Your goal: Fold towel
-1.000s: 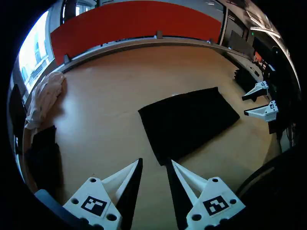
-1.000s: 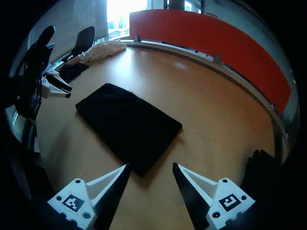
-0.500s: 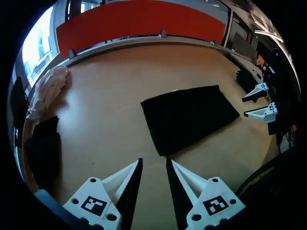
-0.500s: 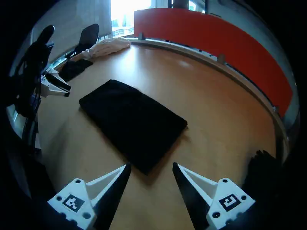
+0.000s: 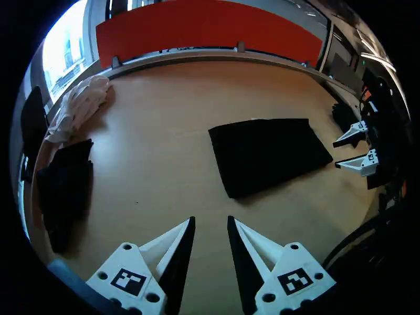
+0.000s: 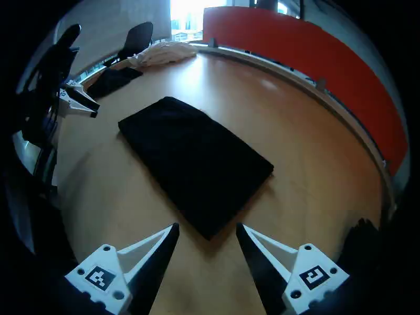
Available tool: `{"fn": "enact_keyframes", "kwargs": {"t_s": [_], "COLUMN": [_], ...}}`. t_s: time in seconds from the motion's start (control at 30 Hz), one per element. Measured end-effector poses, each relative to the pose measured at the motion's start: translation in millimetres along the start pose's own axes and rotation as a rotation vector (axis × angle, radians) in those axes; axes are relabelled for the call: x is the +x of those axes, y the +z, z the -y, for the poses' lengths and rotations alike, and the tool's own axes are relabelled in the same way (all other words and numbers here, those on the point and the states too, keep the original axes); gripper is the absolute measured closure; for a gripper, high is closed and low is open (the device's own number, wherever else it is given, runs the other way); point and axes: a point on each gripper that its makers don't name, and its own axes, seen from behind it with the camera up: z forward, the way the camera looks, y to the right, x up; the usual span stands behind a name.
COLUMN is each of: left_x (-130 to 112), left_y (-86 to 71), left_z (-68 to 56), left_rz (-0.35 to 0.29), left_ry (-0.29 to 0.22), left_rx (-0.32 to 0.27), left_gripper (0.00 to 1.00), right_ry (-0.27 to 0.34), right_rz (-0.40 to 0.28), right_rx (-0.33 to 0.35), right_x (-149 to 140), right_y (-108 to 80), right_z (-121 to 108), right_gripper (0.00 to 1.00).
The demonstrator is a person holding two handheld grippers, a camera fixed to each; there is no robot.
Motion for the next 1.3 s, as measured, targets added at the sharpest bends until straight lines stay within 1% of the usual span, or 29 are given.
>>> {"fn": "enact_keyframes", "kwargs": {"t_s": [0.3, 0.43, 0.7, 0.9, 1.03, 1.2, 1.3], "left_x": [-8.0, -10.3, -15.0, -15.1, -14.4, -13.8, -14.0], "left_y": [-6.0, -7.7, -9.3, -8.8, -8.6, -8.1, -8.0], "left_z": [6.1, 7.5, 8.7, 9.3, 10.5, 12.5, 13.2], "left_rz": [0.003, 0.004, 0.010, 0.010, 0.009, 0.009, 0.011], "left_ry": [-0.024, -0.030, -0.040, -0.038, -0.036, -0.036, -0.036], "left_rx": [0.017, 0.021, 0.022, 0.020, 0.021, 0.024, 0.026], "left_gripper": [0.56, 0.56, 0.56, 0.56, 0.56, 0.56, 0.56], "right_ry": [-0.015, -0.022, -0.023, -0.009, -0.003, 0.000, 0.002], "right_rz": [0.023, 0.037, 0.064, 0.073, 0.072, 0.067, 0.062], "right_rx": [0.016, 0.023, 0.036, 0.050, 0.052, 0.055, 0.053], "right_x": [-5.4, -10.2, -17.5, -19.4, -19.4, -17.9, -16.7], "right_y": [5.1, 7.0, 10.8, 11.9, 12.5, 13.4, 13.5], "right_z": [-0.7, -0.3, -0.3, 0.6, 0.9, 1.6, 1.6], "right_gripper": [0.18, 0.23, 0.47, 0.70, 0.78, 0.91, 0.93]}}
